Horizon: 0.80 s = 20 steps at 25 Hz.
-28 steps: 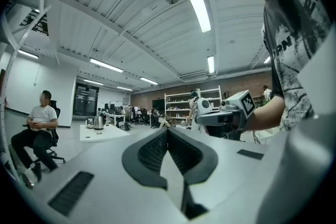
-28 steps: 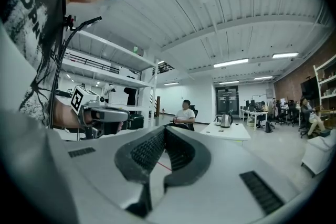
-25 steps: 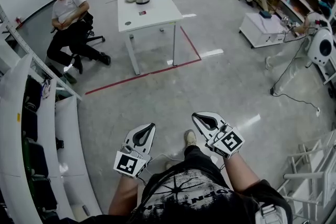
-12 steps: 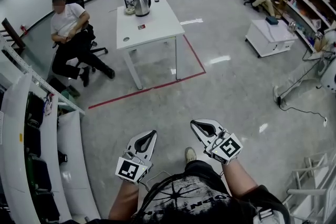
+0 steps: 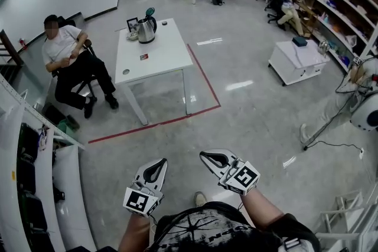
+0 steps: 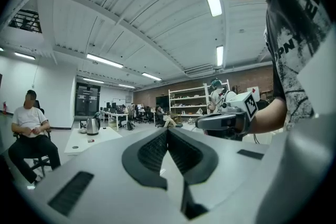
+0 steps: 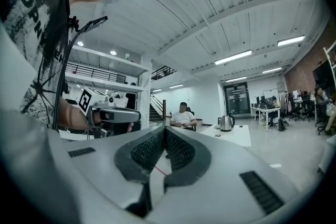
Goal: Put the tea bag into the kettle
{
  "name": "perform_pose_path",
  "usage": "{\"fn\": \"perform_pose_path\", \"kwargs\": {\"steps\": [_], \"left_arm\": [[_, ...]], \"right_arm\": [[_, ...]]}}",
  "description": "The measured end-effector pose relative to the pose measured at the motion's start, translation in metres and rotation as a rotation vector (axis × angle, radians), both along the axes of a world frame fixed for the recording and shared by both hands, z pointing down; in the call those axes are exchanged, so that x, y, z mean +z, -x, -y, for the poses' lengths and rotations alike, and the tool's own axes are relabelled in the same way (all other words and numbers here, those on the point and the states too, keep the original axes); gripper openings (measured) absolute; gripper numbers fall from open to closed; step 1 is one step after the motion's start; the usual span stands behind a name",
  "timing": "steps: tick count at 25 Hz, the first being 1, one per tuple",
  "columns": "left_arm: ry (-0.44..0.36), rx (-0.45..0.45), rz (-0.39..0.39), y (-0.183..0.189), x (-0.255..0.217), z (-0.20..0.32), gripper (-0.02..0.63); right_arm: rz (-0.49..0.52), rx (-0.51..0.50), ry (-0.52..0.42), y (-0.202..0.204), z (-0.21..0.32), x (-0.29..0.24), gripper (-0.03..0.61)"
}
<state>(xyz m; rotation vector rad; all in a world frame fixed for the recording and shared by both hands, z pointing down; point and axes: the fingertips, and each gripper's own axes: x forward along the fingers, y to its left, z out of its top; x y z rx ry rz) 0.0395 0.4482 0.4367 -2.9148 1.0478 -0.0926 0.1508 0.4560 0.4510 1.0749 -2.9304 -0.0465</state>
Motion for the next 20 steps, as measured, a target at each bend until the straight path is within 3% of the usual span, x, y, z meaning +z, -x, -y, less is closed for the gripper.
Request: {"fn": "perform_pose_path", "kwargs": {"steps": [9,20], "left_arm": [[0.002,-0.024,0.004,-0.041,0.011,0.030,0.008],[0.008,-0.071,0.026,-0.033,0.013,0.060,0.008]], "right_arm": [[0.006,-0.022,0.027,-0.037,0.036,0.013,0.011],[-0.012,-0.083,-0.013,-0.026,0.066,0.005,0.011]]}}
